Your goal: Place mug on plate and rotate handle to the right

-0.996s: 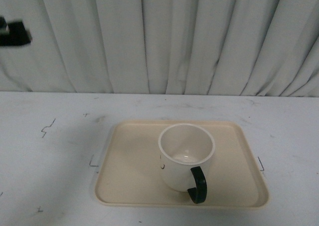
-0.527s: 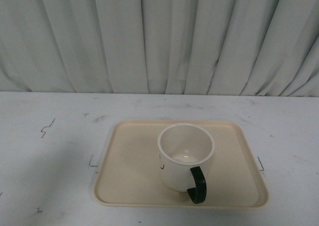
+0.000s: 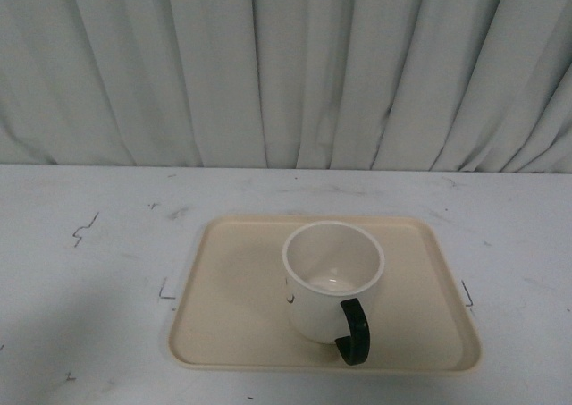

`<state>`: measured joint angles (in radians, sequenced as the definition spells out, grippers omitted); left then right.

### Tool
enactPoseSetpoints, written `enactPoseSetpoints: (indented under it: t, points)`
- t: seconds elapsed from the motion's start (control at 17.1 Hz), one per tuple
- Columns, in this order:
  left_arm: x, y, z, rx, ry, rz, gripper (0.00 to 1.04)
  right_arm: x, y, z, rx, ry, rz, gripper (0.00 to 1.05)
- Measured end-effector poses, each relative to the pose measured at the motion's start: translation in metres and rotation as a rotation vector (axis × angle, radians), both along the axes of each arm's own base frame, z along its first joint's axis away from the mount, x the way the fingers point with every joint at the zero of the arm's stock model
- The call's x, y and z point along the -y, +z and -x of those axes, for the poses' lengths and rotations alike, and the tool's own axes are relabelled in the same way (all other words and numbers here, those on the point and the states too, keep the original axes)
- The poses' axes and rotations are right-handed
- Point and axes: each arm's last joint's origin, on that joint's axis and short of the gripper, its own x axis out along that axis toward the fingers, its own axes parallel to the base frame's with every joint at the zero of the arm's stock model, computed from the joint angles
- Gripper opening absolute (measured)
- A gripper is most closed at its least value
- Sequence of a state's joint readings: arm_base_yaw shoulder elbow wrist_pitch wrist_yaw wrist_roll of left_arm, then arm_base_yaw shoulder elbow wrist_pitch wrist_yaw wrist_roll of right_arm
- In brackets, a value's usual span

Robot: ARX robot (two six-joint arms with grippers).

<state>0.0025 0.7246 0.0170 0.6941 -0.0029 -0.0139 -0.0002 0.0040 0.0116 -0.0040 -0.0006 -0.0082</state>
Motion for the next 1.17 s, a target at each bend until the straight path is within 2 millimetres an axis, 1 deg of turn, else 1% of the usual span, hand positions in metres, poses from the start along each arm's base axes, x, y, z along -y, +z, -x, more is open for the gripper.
enactPoseSetpoints:
  t: [0.59, 1.17]
  points:
    - [0.000, 0.006, 0.024, 0.022, -0.001, 0.000, 0.02, 0.000, 0.000, 0.000, 0.000, 0.000, 0.000, 0.98]
    - [0.000, 0.006, 0.035, 0.023, -0.001, 0.000, 0.02, 0.000, 0.000, 0.000, 0.000, 0.000, 0.000, 0.98]
